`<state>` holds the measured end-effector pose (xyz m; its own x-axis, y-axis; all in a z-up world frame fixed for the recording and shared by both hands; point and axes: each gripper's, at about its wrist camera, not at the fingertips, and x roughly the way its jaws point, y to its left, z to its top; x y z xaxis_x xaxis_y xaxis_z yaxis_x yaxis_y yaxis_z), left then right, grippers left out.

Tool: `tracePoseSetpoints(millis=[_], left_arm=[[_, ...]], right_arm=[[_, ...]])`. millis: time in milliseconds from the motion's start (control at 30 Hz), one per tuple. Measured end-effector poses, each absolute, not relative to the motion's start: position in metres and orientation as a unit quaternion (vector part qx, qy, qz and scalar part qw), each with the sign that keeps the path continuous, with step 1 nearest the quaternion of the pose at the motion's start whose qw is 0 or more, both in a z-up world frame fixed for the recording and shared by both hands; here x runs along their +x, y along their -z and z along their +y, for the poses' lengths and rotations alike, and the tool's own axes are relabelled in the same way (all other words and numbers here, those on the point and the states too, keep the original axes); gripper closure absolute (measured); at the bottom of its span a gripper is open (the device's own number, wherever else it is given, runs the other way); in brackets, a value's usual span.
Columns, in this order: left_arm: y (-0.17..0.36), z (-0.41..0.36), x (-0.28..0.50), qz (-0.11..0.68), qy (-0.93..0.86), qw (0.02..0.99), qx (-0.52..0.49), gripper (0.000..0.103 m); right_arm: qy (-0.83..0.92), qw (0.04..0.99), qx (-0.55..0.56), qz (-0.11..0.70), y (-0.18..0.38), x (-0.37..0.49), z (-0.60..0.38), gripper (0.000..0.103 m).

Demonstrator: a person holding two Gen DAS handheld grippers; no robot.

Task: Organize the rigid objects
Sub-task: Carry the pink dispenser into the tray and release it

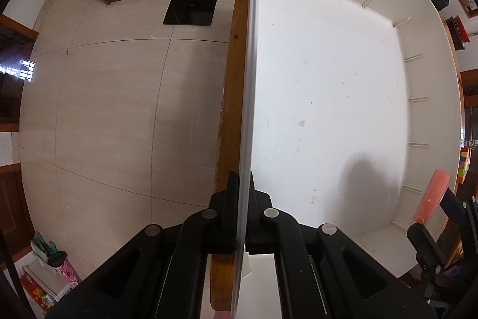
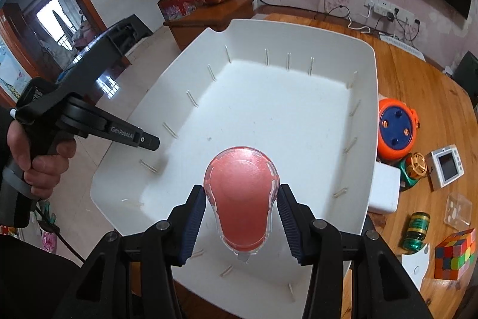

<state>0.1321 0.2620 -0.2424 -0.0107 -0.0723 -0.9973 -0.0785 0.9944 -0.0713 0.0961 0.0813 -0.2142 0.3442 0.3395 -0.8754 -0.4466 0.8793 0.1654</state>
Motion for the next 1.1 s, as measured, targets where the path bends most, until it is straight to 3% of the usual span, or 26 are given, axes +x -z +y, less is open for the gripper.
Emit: tracePoseSetpoints(millis=[567, 1100], left_arm=[[0.242, 0.262, 0.132, 0.709, -0.004, 0.703, -0.054, 0.101], [0.239, 0.267, 0.129, 0.702, -0.010, 0.710, -0.060, 0.101]], right_arm=[[-0.238, 0.834, -0.043, 0.496, 0.201, 0.094, 0.068, 0.052], [-0.161, 0.913, 0.014, 0.375, 0.152, 0.086, -0.006, 0.035]])
